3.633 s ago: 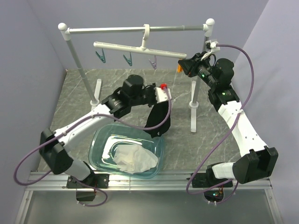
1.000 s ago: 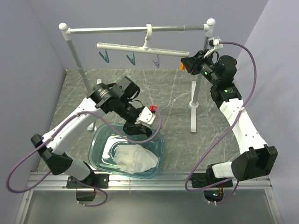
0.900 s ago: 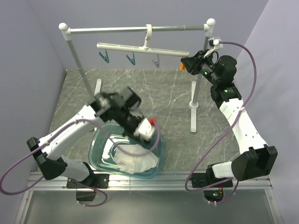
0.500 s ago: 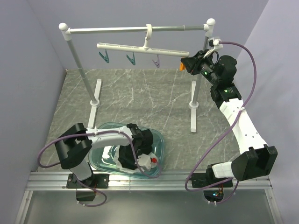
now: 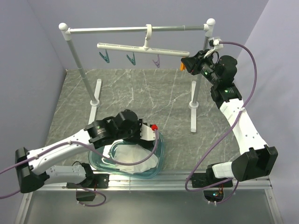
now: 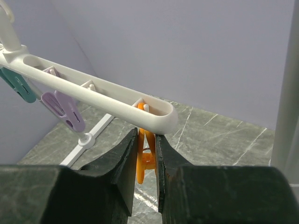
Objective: Clip the underwear to the hanger
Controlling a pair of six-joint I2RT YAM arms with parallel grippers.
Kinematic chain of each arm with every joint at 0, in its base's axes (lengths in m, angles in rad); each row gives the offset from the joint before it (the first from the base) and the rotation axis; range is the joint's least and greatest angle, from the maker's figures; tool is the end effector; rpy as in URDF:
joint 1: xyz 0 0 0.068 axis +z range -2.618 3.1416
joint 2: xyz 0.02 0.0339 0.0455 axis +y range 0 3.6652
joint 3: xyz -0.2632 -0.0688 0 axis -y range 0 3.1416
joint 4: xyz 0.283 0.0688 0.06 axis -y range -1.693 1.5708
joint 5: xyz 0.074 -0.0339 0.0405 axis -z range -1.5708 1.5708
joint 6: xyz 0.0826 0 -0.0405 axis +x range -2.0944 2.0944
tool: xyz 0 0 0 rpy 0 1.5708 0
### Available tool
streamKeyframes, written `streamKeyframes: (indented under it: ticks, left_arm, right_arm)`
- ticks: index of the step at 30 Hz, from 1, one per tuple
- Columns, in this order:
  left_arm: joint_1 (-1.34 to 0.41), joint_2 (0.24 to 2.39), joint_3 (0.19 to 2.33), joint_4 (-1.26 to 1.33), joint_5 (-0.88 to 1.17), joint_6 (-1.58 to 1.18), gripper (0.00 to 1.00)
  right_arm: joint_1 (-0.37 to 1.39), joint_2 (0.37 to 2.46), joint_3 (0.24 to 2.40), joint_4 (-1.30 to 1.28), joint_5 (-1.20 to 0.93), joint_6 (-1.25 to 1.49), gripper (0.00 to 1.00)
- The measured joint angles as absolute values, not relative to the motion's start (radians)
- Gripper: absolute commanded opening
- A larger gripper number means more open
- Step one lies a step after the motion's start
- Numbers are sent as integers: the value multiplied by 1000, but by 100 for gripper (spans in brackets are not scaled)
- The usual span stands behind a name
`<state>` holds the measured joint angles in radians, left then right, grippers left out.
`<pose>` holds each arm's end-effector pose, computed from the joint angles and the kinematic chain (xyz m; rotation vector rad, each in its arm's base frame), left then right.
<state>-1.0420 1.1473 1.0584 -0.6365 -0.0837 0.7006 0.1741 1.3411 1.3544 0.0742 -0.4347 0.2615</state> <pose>0.1654 -0.2694 0.2844 1.7275 1.5100 -0.0806 0.3787 0.1019 0.4466 -0.2929 1.5000 0.6708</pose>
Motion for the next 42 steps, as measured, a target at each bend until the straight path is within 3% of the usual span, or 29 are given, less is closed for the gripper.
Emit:
streamKeyframes:
  ticks: [8, 17, 22, 31, 42]
  left_arm:
    - [-1040, 1143, 1064, -458, -144, 708, 0]
    - [-872, 1502, 1653, -573, 36, 424, 0]
    - [-788, 1640, 1851, -641, 144, 226, 0]
    - [-762, 1761, 1988, -679, 257, -108, 0]
    - [-762, 1862, 2117, -678, 212, -390, 0]
  right_arm:
    - [174, 1338, 1354, 73, -436, 264, 0]
    - [172, 1337, 1354, 72, -465, 281, 0]
    - [172, 1337, 1354, 72, -469, 298, 0]
    - [170, 1337, 1354, 80, -505, 327, 0]
    - [169, 1337, 1353, 112, -542, 352, 0]
